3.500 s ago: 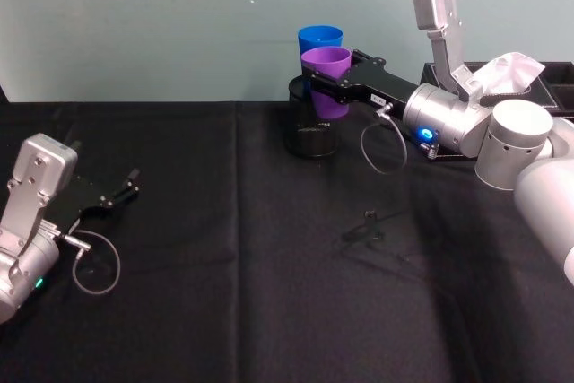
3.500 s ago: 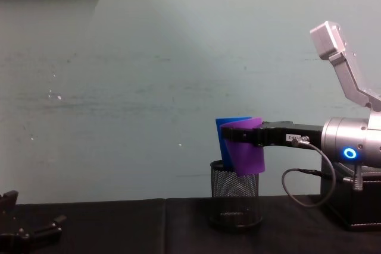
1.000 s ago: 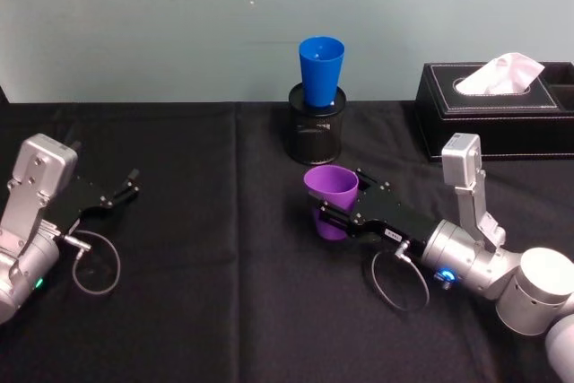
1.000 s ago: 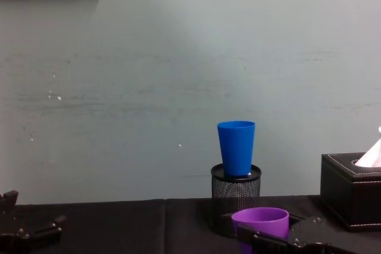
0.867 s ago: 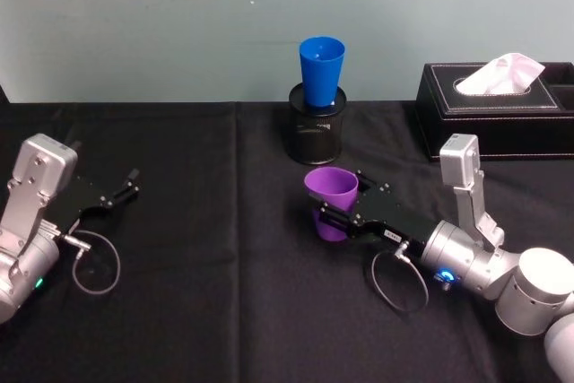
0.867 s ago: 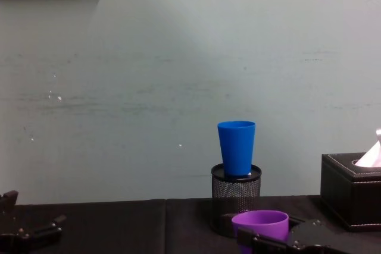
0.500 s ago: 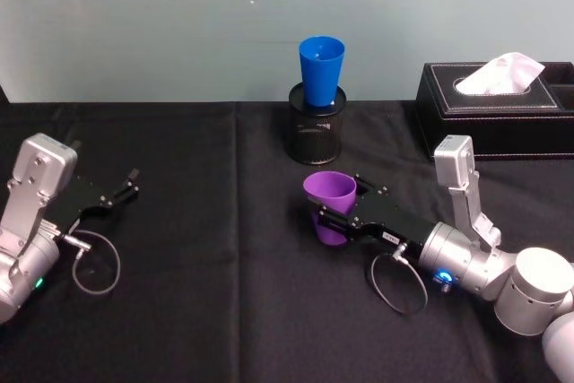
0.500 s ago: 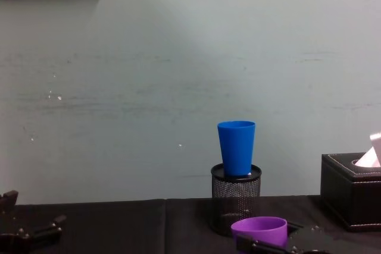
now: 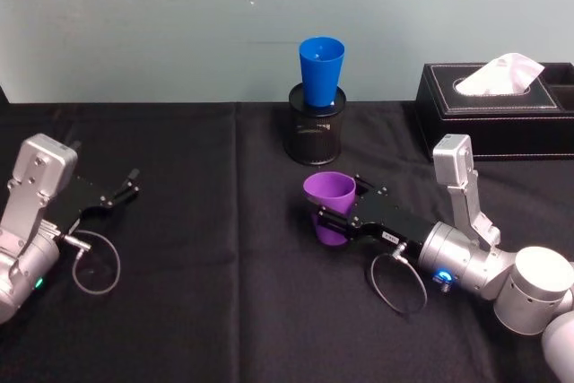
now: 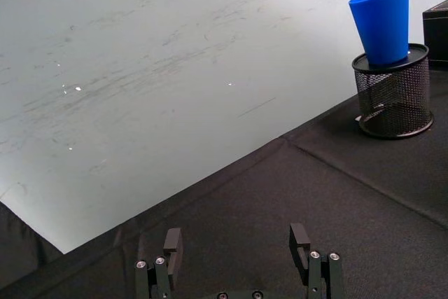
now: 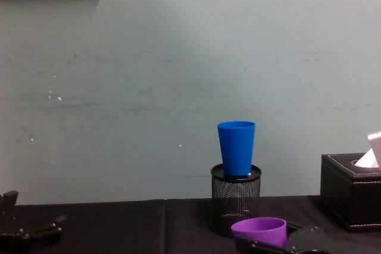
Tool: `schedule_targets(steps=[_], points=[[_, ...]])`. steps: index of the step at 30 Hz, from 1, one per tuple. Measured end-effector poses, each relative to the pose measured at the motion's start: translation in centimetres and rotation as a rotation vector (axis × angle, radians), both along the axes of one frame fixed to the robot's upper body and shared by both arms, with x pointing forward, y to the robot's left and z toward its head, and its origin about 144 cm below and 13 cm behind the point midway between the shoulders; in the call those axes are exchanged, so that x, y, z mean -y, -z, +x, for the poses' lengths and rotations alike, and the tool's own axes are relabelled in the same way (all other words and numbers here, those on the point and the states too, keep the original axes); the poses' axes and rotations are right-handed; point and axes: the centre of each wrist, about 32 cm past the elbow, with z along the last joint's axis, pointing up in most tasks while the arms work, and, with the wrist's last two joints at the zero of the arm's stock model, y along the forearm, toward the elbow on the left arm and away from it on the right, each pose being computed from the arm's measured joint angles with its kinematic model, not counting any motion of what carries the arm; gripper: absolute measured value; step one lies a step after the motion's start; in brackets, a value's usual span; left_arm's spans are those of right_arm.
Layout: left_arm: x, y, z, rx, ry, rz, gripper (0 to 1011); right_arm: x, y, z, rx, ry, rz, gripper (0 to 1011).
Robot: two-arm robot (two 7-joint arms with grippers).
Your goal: Pick up one cup with a gripper and tap it against the other cup.
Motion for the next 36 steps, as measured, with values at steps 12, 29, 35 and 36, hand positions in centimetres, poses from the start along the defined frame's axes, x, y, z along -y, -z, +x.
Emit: schedule_targets(steps=[12, 29, 35, 36], points=[[0.0, 0.0, 0.0, 0.0, 0.0, 0.0, 1000, 0.0, 0.0, 0.0, 0.002, -0.001, -0.002, 1004], [0.0, 0.0, 0.0, 0.0, 0.0, 0.0, 1000, -0.1, -0.7, -0.4, 0.043, 0.01, -0.041, 1004], [0.0, 0.0, 0.0, 0.0, 0.0, 0.0, 1000, -0.3, -1.7, -0.9, 0.091, 0.022, -0.069, 1004], [0.0, 0.0, 0.0, 0.0, 0.0, 0.0, 1000, -0.3, -1.8, -1.0, 0.1, 0.026, -0.071, 1004]])
